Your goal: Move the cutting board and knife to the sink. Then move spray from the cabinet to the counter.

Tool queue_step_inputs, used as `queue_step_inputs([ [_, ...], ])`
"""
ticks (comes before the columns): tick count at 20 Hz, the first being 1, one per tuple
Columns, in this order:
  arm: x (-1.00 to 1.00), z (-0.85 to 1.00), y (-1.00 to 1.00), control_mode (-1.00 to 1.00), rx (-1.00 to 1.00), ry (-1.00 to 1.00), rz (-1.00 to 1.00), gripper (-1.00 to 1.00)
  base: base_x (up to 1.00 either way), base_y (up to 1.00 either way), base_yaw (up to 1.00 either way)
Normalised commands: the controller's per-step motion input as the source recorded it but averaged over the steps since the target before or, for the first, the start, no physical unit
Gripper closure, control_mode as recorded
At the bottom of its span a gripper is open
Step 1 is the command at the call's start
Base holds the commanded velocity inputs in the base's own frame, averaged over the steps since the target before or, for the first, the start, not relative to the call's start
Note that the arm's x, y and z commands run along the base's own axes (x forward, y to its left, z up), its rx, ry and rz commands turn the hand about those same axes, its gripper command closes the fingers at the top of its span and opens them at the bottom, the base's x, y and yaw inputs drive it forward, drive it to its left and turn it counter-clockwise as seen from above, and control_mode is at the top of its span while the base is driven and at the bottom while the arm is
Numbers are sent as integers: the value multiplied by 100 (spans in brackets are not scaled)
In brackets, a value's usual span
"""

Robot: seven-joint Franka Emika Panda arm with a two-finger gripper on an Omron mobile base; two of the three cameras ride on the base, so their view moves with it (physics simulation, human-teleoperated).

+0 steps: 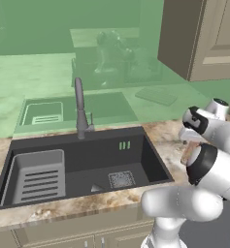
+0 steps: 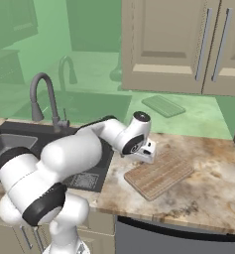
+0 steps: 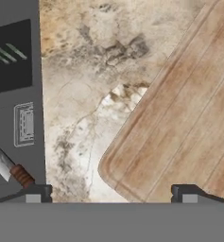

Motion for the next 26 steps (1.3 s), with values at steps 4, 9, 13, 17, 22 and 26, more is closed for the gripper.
queue_step_inputs([
  [4, 29, 0, -55, -100, 0, 0, -3, -100, 0, 0, 0],
  [9, 29, 0, -38, -100, 0, 0, -1, -100, 0, 0, 0],
  [13, 31, 0, -24, -100, 0, -7, 0, -100, 0, 0, 0],
  [17, 23, 0, -7, -100, 0, -16, 0, -100, 0, 0, 0],
  [22, 18, 0, -3, -100, 0, -23, 0, -100, 0, 0, 0],
  [26, 17, -9, -1, -100, -2, -22, 0, -100, 0, 0, 0],
])
